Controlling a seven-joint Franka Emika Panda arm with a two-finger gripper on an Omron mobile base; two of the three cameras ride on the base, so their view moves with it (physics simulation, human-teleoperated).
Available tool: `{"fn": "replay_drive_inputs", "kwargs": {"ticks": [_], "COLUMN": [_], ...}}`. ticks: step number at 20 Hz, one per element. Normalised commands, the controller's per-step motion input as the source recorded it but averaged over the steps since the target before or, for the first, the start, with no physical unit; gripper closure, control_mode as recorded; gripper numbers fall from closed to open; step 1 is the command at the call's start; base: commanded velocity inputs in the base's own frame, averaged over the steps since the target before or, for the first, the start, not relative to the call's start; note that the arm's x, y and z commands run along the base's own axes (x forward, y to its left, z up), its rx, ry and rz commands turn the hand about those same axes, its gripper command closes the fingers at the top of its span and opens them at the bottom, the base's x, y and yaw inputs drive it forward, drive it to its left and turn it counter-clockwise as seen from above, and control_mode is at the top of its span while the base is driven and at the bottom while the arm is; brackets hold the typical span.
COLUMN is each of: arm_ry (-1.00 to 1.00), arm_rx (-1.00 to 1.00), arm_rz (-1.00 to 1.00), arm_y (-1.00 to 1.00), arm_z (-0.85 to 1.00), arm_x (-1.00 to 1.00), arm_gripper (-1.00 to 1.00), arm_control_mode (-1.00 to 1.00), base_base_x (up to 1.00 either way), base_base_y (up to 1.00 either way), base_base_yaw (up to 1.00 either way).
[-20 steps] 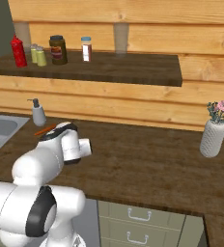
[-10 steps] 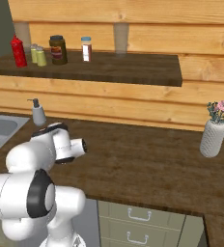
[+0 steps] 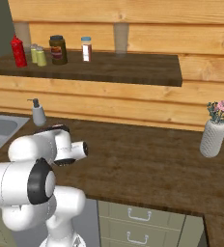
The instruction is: Put the shaker and condiment bottle from the counter next to their counterparts in the cabinet.
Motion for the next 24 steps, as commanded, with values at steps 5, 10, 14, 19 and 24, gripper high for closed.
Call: {"fn": "replay_drive_inputs", "kwargs": {"ticks": [5,10,14,19,24], "arm_ry": [0.18,0.02,-0.29,-0.48,-0.3], "arm_rx": [0.17,0.03,0.0,-0.02,-0.06], "arm_rz": [-0.25,-0.17,-0.15,-0.16,-0.25], "arm_y": [0.01,0.0,0.0,0.0,-0.1], "arm_z": [0.45,1.0,1.0,0.97,0.95], "arm_x": [-0.36,-0.5,-0.73,-0.49,-0.13], "arm_gripper": [1.0,1.0,1.0,1.0,1.0], "arm_control_mode": [-1.0,-1.0,-1.0,-1.0,-1.0], "base_base_x": [0.0,0.0,0.0,0.0,0.0], "base_base_y": [0.0,0.0,0.0,0.0,0.0], "base_base_yaw": [0.0,0.0,0.0,0.0,0.0]}}
